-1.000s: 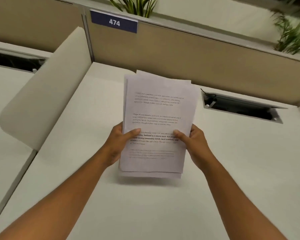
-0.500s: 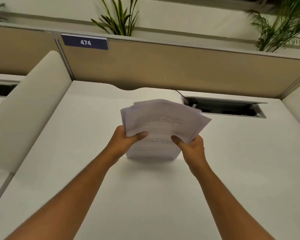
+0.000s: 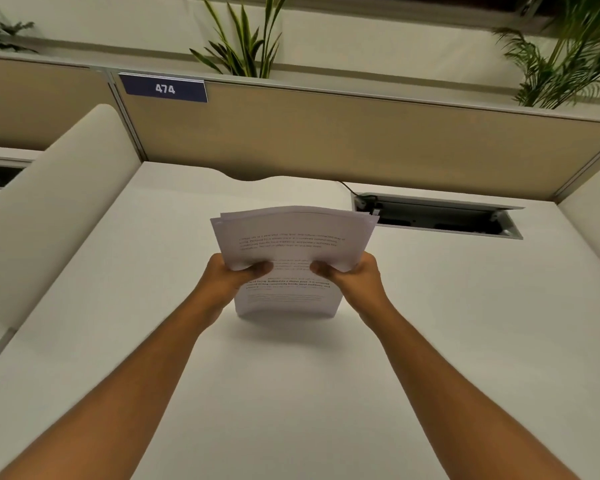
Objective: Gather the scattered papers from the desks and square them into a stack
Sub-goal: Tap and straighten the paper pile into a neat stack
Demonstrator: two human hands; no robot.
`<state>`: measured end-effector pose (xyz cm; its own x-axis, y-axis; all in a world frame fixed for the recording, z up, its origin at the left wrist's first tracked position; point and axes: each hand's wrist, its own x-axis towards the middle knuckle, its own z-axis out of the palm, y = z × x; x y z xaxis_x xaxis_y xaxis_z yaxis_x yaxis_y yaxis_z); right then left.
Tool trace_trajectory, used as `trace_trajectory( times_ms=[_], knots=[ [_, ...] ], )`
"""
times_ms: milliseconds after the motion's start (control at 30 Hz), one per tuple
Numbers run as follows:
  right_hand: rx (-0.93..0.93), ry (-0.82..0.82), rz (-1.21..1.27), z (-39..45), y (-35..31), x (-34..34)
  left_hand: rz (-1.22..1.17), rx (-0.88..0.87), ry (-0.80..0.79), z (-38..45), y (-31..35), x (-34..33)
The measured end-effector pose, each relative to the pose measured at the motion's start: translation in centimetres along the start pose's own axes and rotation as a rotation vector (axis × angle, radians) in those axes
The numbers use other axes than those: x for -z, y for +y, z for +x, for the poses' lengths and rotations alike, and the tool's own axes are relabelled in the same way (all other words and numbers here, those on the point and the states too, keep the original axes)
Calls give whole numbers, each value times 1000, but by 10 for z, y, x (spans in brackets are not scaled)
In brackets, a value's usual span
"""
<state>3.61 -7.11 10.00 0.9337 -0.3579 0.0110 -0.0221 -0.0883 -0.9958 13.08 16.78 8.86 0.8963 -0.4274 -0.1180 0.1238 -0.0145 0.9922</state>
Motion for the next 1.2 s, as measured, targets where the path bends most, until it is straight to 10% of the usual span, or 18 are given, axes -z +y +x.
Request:
trace_trajectory(
  times_ms=[933, 1200],
  knots=[
    [-150, -7, -9, -12, 13, 5, 63, 53, 51, -6, -28, -17],
    [385, 534, -364, -16, -47, 9, 45, 37, -7, -6, -22, -19]
  ],
)
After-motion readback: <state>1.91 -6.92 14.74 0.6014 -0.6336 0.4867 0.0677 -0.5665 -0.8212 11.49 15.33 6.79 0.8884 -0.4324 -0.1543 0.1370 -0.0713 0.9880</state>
